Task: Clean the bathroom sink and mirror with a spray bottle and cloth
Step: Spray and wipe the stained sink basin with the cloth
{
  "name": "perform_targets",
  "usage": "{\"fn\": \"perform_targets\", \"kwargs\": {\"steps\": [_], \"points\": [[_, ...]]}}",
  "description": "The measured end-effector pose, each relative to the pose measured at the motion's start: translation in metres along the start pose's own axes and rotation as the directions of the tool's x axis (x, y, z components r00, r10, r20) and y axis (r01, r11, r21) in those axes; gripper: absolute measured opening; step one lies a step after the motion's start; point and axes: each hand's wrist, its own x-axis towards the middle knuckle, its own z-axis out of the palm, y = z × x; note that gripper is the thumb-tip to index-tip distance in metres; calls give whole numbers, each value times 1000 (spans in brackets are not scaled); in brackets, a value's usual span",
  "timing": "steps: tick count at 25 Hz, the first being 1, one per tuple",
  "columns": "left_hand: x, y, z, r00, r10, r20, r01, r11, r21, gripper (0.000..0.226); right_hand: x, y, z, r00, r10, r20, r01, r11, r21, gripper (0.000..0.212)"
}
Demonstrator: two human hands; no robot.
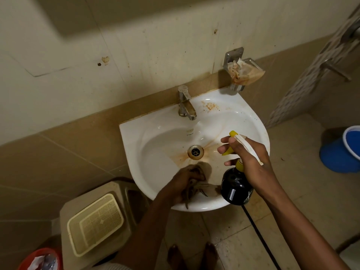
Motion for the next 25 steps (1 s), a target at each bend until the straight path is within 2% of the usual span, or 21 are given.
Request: {"fn": "perform_targets", "kwargs": {"steps": [1, 2, 3, 4, 5, 6, 7, 8, 9, 10, 12, 15, 16, 19, 22, 24, 25], "points": [[3, 2, -11, 994, 54, -99, -65, 992, -110, 27, 2, 0, -2, 1000, 3, -9, -3, 1000, -1, 25], [5, 8, -26, 962, 141, -233, -166, 982, -88, 27, 3, 0, -4, 1000, 3, -16, -3, 1000, -4, 25], [13, 10, -44, 896, 254, -365, -246, 967, 70, 27, 5, 2, -5, 1000, 2, -21, -2, 1000, -6, 25], [23, 9, -63, 822, 382, -422, -252, 909, 332, 32, 5, 4, -6, 1000, 2, -25, -2, 1000, -8, 24], [30, 7, -75, 786, 471, -402, -126, 758, 640, 40, 6, 6, -5, 1000, 7, -28, -7, 1000, -10, 24], [39, 1, -82, 779, 520, -351, 25, 533, 846, 47, 5, 9, -4, 999, 14, -31, -15, 1000, -10, 24], [45, -6, -80, 779, 550, -299, 141, 312, 940, 51, 4, 11, -3, 999, 22, -32, -22, 1000, -9, 24], [51, -13, -77, 791, 556, -255, 199, 161, 967, 51, 3, 13, -2, 999, 28, -35, -29, 1000, -8, 24], [51, -16, -71, 806, 554, -209, 209, 64, 976, 50, 2, 15, -2, 999, 35, -37, -35, 999, -7, 24], [51, -17, -66, 827, 534, -173, 194, 16, 981, 49, 2, 16, -3, 999, 41, -36, -41, 999, -6, 24], [48, -14, -65, 878, 459, -138, 144, 22, 989, 51, 2, 14, -7, 999, 42, -34, -42, 999, 6, 24], [37, -16, -55, 953, 282, -112, 101, 52, 993, 65, 2, 9, -12, 998, 28, -48, -27, 1000, 6, 25], [33, -19, -48, 967, 234, -101, 86, 75, 993, 63, 3, 7, -13, 998, 23, -54, -22, 1000, 6, 26], [25, -21, -24, 991, 123, -62, 37, 195, 980, 50, 4, 1, -15, 998, 4, -68, -3, 1000, 3, 28], [21, -19, 1, 997, 40, -69, 50, 359, 932, 59, 1, -3, -21, 997, -16, -82, 16, 1000, 0, 29], [17, -22, 21, 998, 43, -55, 31, 425, 905, 64, -2, -5, -26, 995, -20, -96, 21, 1000, 6, 28], [16, -25, 28, 998, 53, -18, -6, 415, 910, 70, -4, -6, -29, 994, -21, -108, 22, 1000, 7, 28]]}}
